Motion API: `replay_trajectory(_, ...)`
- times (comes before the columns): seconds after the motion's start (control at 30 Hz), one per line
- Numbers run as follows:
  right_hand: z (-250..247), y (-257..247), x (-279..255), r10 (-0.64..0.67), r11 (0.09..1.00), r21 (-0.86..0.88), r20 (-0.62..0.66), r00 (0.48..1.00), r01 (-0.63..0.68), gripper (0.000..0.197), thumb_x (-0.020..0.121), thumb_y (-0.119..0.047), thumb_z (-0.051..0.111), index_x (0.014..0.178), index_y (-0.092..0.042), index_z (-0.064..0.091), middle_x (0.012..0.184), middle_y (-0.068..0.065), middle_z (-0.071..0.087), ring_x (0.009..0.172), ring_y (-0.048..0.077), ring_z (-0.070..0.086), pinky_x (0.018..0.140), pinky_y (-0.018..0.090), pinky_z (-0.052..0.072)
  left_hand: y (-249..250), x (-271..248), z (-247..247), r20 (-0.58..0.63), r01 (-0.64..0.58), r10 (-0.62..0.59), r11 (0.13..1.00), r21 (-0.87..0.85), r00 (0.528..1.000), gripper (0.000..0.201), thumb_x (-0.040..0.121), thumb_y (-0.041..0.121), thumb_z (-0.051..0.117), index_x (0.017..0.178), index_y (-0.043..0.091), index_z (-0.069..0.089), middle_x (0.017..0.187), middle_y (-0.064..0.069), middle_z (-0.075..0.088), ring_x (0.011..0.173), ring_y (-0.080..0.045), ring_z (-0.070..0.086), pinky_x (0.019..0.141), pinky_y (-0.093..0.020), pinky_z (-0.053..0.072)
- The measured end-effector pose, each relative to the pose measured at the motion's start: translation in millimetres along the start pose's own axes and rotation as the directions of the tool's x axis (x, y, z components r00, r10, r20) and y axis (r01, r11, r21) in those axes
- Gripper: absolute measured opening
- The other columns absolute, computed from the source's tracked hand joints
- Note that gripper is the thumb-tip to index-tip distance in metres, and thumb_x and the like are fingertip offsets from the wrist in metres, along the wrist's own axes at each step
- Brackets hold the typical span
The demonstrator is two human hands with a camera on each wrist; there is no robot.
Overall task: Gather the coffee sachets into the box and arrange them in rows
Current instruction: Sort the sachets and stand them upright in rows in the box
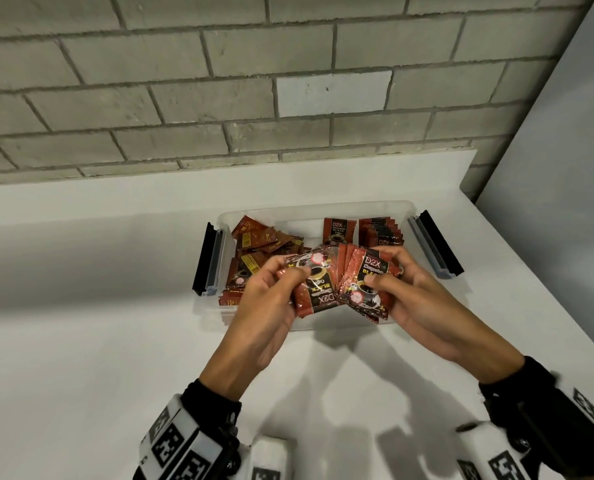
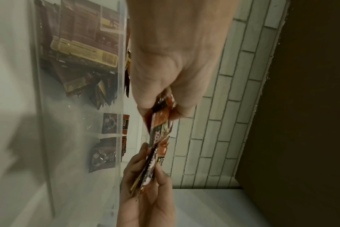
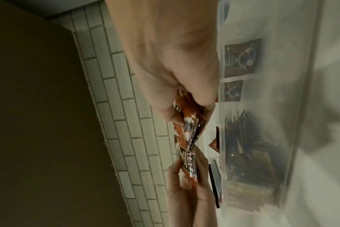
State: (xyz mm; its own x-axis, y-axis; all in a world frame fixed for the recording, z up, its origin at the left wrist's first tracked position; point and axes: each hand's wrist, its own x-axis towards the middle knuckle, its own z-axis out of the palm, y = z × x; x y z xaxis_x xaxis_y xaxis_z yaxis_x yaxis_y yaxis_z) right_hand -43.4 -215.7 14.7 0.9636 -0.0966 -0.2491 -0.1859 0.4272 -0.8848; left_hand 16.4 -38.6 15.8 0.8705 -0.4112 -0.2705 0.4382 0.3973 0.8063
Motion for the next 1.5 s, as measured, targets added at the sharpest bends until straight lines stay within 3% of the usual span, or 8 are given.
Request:
replay_trajectory(0.1, 3.6, 6.8, -1.2, 0.078, 0.976, 0.205, -0.029, 0.996, -0.071, 0.049, 0.082, 0.006, 0.055, 0.128, -0.01, 0.045, 0.123, 0.021, 0.061, 0.098, 0.025, 0.065, 0.075, 0.029, 0.059, 1.3, 2.4, 3.0, -0.083, -0.139, 0.132, 0.987, -0.078, 0.988, 0.022, 0.087, -0.008, 0.054, 0.1, 0.01, 0.053, 0.089, -0.01, 0.071, 0.075, -0.017, 0.07, 0.064, -0.037, 0.06)
replay_trajectory(0.23, 15.5, 18.8, -7.3, 0.15, 0.928, 0.345, 0.003, 0.989, -0.142, 0.063, 0.072, 0.001, 0.059, 0.132, -0.008, 0.045, 0.119, 0.022, 0.064, 0.098, 0.026, 0.066, 0.075, 0.029, 0.058, -5.1, 0.0, 11.6, -0.135, -0.256, 0.242, 0.962, -0.098, 0.961, 0.034, 0.082, -0.01, 0.058, 0.103, 0.015, 0.049, 0.11, -0.016, 0.062, 0.085, -0.018, 0.066, 0.08, -0.038, 0.054)
replay_trajectory(0.57, 0.6, -25.3, -1.9, -0.115, 0.97, -0.218, -0.005, 0.993, 0.111, 0.04, 0.089, 0.007, 0.052, 0.116, -0.021, 0.045, 0.106, 0.007, 0.065, 0.087, 0.017, 0.068, 0.067, 0.025, 0.055, 1.3, -1.6, -1.2, 0.104, -0.187, 0.179, 0.98, 0.074, 0.978, 0.043, 0.07, 0.009, 0.067, 0.109, 0.009, 0.051, 0.097, -0.009, 0.072, 0.091, -0.021, 0.07, 0.077, -0.026, 0.056)
replay_trajectory(0.83, 3.8, -69.8, -6.7, -0.105, 0.443, -0.818, 0.359, 0.927, 0.367, 0.042, 0.09, -0.003, 0.055, 0.116, -0.033, 0.04, 0.1, 0.005, 0.064, 0.08, 0.027, 0.062, 0.069, 0.041, 0.053, 20.3, -7.3, -6.4, 0.225, -0.222, 0.136, 0.879, 0.422, 0.965, 0.021, 0.078, 0.032, 0.061, 0.09, 0.02, 0.074, 0.098, -0.007, 0.074, 0.092, -0.018, 0.069, 0.091, -0.032, 0.053)
replay_trajectory(1.1, 25.6, -75.7, -2.7, 0.019, 0.105, -0.883, 0.461, 0.887, 0.457, 0.04, 0.09, -0.012, 0.054, 0.117, -0.038, 0.038, 0.06, -0.025, 0.055, 0.053, 0.003, 0.048, 0.051, 0.012, 0.034, 23.6, -4.8, 2.1, 0.353, -0.211, -0.082, 0.669, 0.713, 0.932, 0.024, 0.085, 0.028, 0.065, 0.108, 0.023, 0.068, 0.107, 0.002, 0.071, 0.103, -0.012, 0.064, 0.095, -0.025, 0.048)
replay_trajectory(1.2, 24.5, -75.1, 2.8, -0.054, 0.19, -0.862, 0.47, 0.881, 0.471, 0.041, 0.09, -0.011, 0.054, 0.119, -0.036, 0.038, 0.072, -0.018, 0.06, 0.056, 0.006, 0.05, 0.052, 0.015, 0.038, 23.4, 0.8, 1.4, 0.292, -0.185, -0.038, 0.694, 0.696, 0.956, 0.026, 0.086, 0.013, 0.067, 0.112, 0.018, 0.061, 0.107, -0.004, 0.07, 0.101, -0.016, 0.065, 0.091, -0.026, 0.052)
replay_trajectory(1.33, 6.3, -59.4, 17.4, -0.152, 0.615, -0.721, 0.288, 0.945, 0.319, 0.041, 0.089, -0.004, 0.057, 0.119, -0.028, 0.042, 0.105, 0.006, 0.061, 0.089, 0.02, 0.062, 0.078, 0.04, 0.053, 19.0, 9.3, -2.3, 0.136, -0.171, 0.112, 0.791, 0.588, 0.984, 0.038, 0.083, 0.007, 0.069, 0.117, 0.013, 0.052, 0.106, -0.007, 0.069, 0.096, -0.016, 0.067, 0.083, -0.027, 0.055)
replay_trajectory(1.5, 2.5, -30.7, 32.7, 0.041, 0.929, -0.371, 0.124, 0.992, 0.008, 0.045, 0.091, -0.004, 0.055, 0.128, -0.025, 0.041, 0.123, 0.003, 0.058, 0.107, 0.011, 0.062, 0.094, 0.029, 0.051, 10.5, 16.2, 2.9, 0.097, -0.122, 0.085, 0.855, 0.505, 0.992, 0.046, 0.092, 0.007, 0.058, 0.131, 0.02, 0.038, 0.12, 0.001, 0.064, 0.111, -0.012, 0.061, 0.095, -0.028, 0.048)
